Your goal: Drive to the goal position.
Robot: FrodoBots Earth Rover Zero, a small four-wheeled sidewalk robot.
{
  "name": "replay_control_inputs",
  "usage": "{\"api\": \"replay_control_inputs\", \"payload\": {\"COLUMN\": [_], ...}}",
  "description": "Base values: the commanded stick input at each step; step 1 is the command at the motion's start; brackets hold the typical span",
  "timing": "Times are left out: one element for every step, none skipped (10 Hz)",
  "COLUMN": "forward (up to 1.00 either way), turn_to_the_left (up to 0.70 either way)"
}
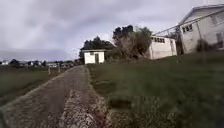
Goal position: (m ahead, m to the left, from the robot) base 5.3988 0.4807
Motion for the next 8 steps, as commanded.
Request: {"api": "replay_control_inputs", "payload": {"forward": [0.7, 0.7, 0.7, 0.7, 0.7, 0.7, 0.7, 0.7], "turn_to_the_left": [0.0, 0.0, 0.0, 0.0, 0.0, 0.0, 0.0, 0.0]}}
